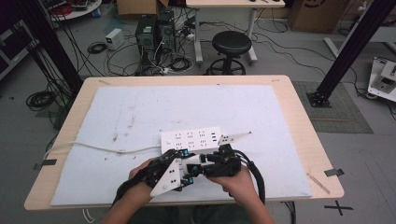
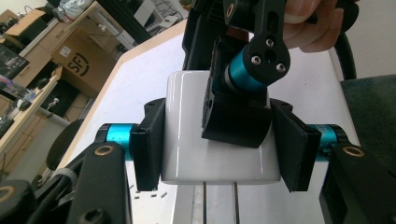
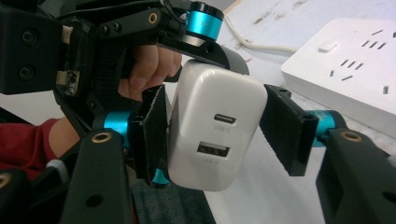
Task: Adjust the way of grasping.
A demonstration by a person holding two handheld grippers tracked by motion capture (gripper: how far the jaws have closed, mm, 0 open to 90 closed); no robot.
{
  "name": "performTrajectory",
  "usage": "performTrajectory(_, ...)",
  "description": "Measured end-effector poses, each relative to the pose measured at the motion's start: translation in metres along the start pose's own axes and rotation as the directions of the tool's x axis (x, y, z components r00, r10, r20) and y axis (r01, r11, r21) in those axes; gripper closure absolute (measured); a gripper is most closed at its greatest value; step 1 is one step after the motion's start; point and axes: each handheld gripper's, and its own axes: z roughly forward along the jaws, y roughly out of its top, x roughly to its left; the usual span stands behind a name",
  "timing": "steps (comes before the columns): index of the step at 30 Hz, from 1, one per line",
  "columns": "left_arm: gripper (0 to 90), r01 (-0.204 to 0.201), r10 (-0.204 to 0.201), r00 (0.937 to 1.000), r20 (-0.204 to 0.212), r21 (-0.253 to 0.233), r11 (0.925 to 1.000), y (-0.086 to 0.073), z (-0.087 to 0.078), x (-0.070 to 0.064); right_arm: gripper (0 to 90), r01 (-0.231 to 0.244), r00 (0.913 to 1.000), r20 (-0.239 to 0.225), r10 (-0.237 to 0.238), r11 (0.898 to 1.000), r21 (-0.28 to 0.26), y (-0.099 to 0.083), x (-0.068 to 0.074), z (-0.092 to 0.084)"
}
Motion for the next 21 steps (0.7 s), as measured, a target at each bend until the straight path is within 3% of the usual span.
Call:
performTrajectory(5, 42.5, -0.003, 0.003, 0.9999, -0.01, -0.001, 1.0, 0.0005, 0.0003, -0.0001, 55.4, -0.005, 0.9997, -0.022, 0.005, 1.0, -0.002, -0.0003, -0.0011, 0.0)
performTrajectory(16, 41.3, -0.04, 0.04, 0.9989, -0.024, 0.006, 0.9992, 0.0012, 0.0032, -0.0028, 63.2, -0.047, 0.9981, -0.041, 0.047, 0.999, 0.006, -0.0009, -0.0014, -0.0013)
performTrajectory(18, 37.2, -0.034, 0.034, 0.9991, -0.025, -0.001, 0.9994, 0.0013, 0.0026, -0.0022, 63.3, -0.047, 0.9978, -0.045, 0.048, 0.999, 0.009, -0.0005, -0.0011, -0.0018)
performTrajectory(21, 31.5, -0.013, 0.013, 0.9992, -0.039, -0.018, 0.9998, 0.0017, -0.0008, 0.0005, 63.4, -0.047, 0.9987, -0.017, 0.047, 0.999, -0.004, 0.0004, -0.0011, -0.0049)
